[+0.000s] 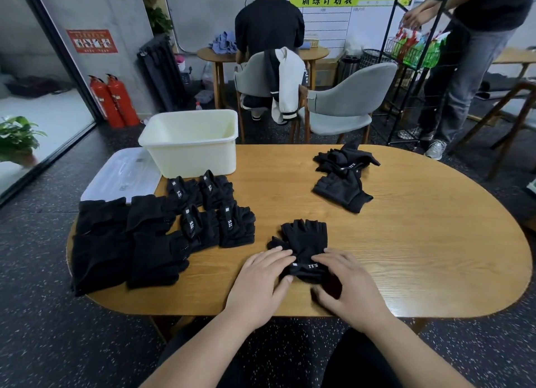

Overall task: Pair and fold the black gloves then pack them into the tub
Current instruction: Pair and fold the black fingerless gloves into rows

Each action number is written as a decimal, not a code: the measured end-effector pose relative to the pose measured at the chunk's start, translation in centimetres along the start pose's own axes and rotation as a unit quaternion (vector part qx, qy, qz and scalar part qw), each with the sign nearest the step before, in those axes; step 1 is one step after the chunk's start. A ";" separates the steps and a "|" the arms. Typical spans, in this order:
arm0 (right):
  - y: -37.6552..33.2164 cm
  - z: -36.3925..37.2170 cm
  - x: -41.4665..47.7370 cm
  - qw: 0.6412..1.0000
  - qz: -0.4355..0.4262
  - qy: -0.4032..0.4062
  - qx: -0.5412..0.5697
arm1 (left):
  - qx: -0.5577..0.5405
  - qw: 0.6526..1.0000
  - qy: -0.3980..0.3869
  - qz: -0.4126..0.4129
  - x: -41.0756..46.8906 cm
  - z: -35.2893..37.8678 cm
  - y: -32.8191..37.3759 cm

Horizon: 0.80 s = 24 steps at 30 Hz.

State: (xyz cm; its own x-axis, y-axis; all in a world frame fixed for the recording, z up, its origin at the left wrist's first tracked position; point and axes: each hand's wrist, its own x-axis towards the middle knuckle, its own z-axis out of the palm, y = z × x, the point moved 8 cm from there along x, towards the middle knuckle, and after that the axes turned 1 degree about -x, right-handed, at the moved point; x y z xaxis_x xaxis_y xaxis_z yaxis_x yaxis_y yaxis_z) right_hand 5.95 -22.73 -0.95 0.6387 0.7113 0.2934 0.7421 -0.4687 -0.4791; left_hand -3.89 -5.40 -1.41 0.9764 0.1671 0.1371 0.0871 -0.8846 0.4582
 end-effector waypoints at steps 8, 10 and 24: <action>1.0 -1.4 -0.3 0.991 0.075 0.065 0.094 | -0.035 0.999 0.019 -0.020 -0.3 -0.9 0.1; 0.9 -1.9 -0.3 0.986 0.089 0.069 0.120 | -0.057 0.997 0.034 -0.038 -0.3 -1.2 -0.2; 1.8 -1.9 -0.1 0.961 0.178 0.066 0.199 | -0.141 0.974 0.102 -0.142 1.3 -1.8 -0.2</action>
State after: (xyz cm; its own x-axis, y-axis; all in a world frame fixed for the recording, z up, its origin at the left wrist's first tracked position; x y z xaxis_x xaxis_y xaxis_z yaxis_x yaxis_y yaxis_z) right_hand 7.63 -24.64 -0.24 0.8777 0.4579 0.1415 0.3514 -0.4141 -0.8397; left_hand -2.99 -4.26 0.28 0.8584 0.4968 0.1277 0.2626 -0.6395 0.7226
